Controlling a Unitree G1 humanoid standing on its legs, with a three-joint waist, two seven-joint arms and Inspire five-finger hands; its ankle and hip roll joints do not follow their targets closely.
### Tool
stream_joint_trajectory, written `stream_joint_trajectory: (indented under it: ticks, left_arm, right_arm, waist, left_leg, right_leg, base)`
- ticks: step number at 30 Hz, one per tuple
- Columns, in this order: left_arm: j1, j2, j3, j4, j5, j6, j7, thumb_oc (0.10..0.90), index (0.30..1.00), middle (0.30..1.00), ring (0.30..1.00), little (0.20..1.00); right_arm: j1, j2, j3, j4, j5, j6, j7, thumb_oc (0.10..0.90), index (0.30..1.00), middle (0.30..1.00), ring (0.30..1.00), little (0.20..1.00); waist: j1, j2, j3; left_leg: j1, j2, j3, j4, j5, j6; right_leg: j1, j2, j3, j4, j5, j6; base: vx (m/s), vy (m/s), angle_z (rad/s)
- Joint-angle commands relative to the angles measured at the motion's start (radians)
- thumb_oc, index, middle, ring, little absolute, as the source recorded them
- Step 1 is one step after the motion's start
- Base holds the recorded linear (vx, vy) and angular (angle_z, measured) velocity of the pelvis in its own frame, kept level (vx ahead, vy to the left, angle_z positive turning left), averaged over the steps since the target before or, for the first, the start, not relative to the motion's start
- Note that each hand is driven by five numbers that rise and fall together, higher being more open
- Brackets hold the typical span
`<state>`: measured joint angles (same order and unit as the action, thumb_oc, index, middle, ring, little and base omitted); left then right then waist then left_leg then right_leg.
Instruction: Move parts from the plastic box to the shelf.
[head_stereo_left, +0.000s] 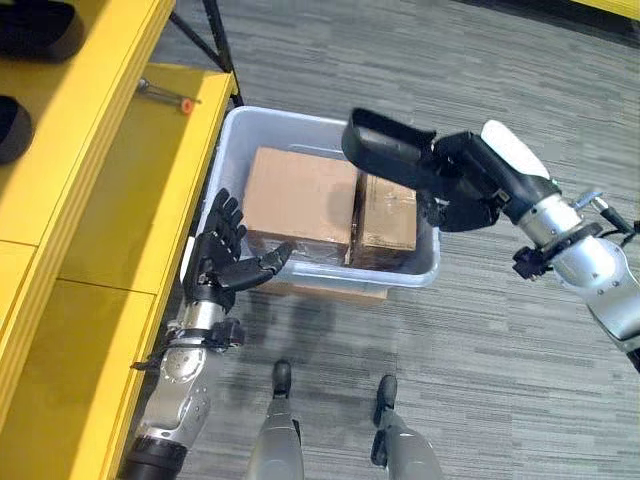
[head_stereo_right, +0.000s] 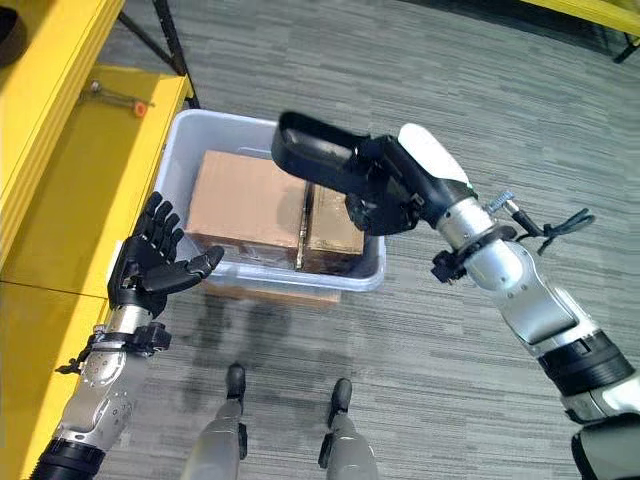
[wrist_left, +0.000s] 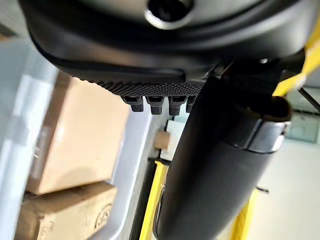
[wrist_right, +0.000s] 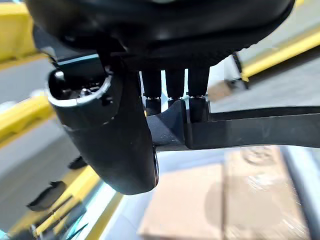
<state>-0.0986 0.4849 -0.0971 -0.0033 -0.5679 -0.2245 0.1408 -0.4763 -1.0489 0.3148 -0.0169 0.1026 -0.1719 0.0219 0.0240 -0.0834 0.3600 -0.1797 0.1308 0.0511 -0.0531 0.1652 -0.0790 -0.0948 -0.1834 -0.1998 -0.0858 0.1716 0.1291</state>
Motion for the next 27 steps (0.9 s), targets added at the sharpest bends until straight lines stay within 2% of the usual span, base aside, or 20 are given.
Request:
stream_joint_trajectory:
  ticks: [1,5,6,8,13,17,19,27]
  left_arm:
    - [-0.002,0.010,-0.008,-0.014,0.085,-0.110,-0.005,0.900,1.000,1.000,1.000,1.000]
    - [-0.045,0.042,-0.013,-0.018,0.179,-0.122,0.022,0.900,1.000,1.000,1.000,1.000]
    - [-0.077,0.067,-0.028,-0.024,0.245,-0.129,0.038,0.900,1.000,1.000,1.000,1.000]
    - [-0.101,0.081,-0.038,-0.020,0.286,-0.131,0.053,0.900,1.000,1.000,1.000,1.000]
    - [-0.231,0.184,-0.121,0.022,0.488,-0.142,0.115,0.900,1.000,1.000,1.000,1.000]
    - [-0.268,0.216,-0.160,0.037,0.529,-0.149,0.121,0.900,1.000,1.000,1.000,1.000]
    - [-0.312,0.239,-0.224,0.088,0.570,-0.151,0.119,0.900,1.000,1.000,1.000,1.000]
    - [-0.370,0.268,-0.289,0.118,0.637,-0.158,0.123,0.900,1.000,1.000,1.000,1.000]
  right_arm:
    - [-0.038,-0.023,-0.055,-0.032,0.075,-0.104,-0.017,0.400,0.300,0.300,0.300,0.300]
    - [0.031,-0.038,-0.073,-0.034,0.105,-0.110,0.020,0.400,0.300,0.300,0.300,0.300]
    - [0.036,-0.042,-0.056,-0.034,0.117,-0.110,0.036,0.400,0.300,0.300,0.300,0.300]
    - [0.032,-0.041,-0.040,-0.038,0.131,-0.111,0.048,0.400,0.300,0.300,0.300,0.300]
    - [-0.029,-0.071,0.079,-0.076,0.205,-0.120,0.119,0.400,0.300,0.300,0.300,0.300]
    - [-0.049,-0.083,0.117,-0.083,0.222,-0.126,0.133,0.400,0.300,0.300,0.300,0.300]
    - [-0.095,-0.120,0.180,-0.100,0.244,-0.133,0.155,0.400,0.300,0.300,0.300,0.300]
    - [-0.100,-0.125,0.191,-0.105,0.250,-0.142,0.157,0.400,0.300,0.300,0.300,0.300]
  waist:
    - [-0.005,-0.014,-0.262]
    - [-0.019,-0.003,-0.272]
    - [-0.025,0.001,-0.277]
    - [-0.028,0.004,-0.281]
    - [-0.044,0.012,-0.296]
    - [-0.050,0.015,-0.298]
    - [-0.056,0.018,-0.304]
    - [-0.068,0.024,-0.309]
  left_leg:
    - [0.013,0.091,0.069,-0.034,0.000,-0.059]
    - [0.044,0.107,0.084,-0.034,-0.002,-0.069]
    - [0.052,0.114,0.091,-0.034,0.000,-0.076]
    - [0.059,0.117,0.096,-0.034,-0.001,-0.079]
    - [0.079,0.129,0.116,-0.030,0.000,-0.094]
    - [0.084,0.134,0.120,-0.029,0.003,-0.100]
    - [0.089,0.142,0.132,-0.029,0.009,-0.110]
    - [0.093,0.153,0.149,-0.028,0.018,-0.121]
  right_leg:
    - [0.158,-0.010,-0.034,-0.002,-0.123,0.064]
    - [0.183,-0.003,-0.033,-0.002,-0.136,0.057]
    - [0.192,-0.001,-0.037,-0.002,-0.139,0.057]
    - [0.199,-0.001,-0.039,-0.002,-0.141,0.057]
    - [0.227,-0.002,-0.055,-0.002,-0.148,0.057]
    - [0.236,-0.001,-0.062,-0.002,-0.151,0.060]
    - [0.249,0.001,-0.074,-0.002,-0.156,0.060]
    - [0.260,0.004,-0.086,-0.002,-0.159,0.060]
  base:
    - [0.03,-0.023,-0.06]
    - [0.05,-0.031,-0.02]
    - [0.04,-0.016,0.02]
    - [0.03,-0.009,0.05]
    - [0.04,-0.006,0.05]
    - [0.01,-0.003,0.08]
    - [0.03,-0.007,0.20]
    - [0.00,0.002,0.08]
